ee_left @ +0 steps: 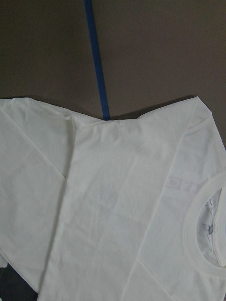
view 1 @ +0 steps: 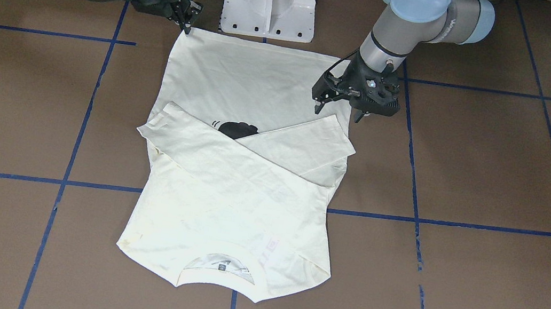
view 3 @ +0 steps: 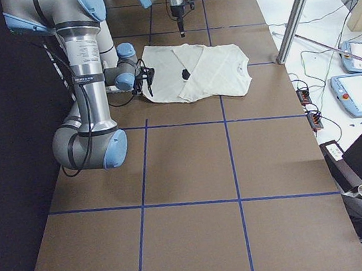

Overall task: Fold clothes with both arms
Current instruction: 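Lower both grippers to the hem corners nearest the robot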

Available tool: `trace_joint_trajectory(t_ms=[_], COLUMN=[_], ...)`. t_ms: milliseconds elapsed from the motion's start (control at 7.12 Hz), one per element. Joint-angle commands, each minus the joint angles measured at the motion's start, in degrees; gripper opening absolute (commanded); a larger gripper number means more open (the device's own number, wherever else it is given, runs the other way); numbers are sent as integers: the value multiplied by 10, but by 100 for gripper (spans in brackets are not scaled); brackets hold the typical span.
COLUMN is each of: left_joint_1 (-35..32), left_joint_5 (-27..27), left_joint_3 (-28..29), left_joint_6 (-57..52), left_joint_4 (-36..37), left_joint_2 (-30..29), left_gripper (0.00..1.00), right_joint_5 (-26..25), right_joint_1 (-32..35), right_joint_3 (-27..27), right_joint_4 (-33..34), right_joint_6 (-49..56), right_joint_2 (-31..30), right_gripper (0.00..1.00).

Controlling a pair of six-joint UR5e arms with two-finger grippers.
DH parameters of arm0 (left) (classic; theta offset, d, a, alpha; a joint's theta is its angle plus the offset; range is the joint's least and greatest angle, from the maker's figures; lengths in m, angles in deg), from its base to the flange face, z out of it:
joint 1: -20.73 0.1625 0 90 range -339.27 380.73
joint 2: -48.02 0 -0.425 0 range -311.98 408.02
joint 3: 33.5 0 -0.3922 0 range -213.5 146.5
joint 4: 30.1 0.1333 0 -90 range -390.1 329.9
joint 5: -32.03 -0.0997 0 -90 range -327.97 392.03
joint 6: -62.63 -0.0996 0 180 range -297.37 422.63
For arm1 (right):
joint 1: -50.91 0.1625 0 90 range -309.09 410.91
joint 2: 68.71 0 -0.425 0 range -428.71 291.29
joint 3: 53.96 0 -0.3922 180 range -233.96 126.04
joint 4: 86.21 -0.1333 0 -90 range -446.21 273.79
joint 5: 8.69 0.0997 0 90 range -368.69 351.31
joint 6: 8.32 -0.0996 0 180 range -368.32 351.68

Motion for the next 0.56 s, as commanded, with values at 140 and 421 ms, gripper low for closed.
trace_joint_trajectory(t_ms=[140, 421], left_joint_1=[128, 178], left_joint_5=[-102, -133], left_joint_3=[-65, -65], left_joint_6=[122, 180], left_joint_4=[0, -3], left_joint_2=[100, 132], left_gripper=[94, 79], right_joint_5=[1, 2], right_joint_1=[13, 17], right_joint_3=[2, 3], right_joint_4=[-5, -5], right_joint_6=[4, 5], right_joint_2=[0, 1], right_gripper=[0, 0])
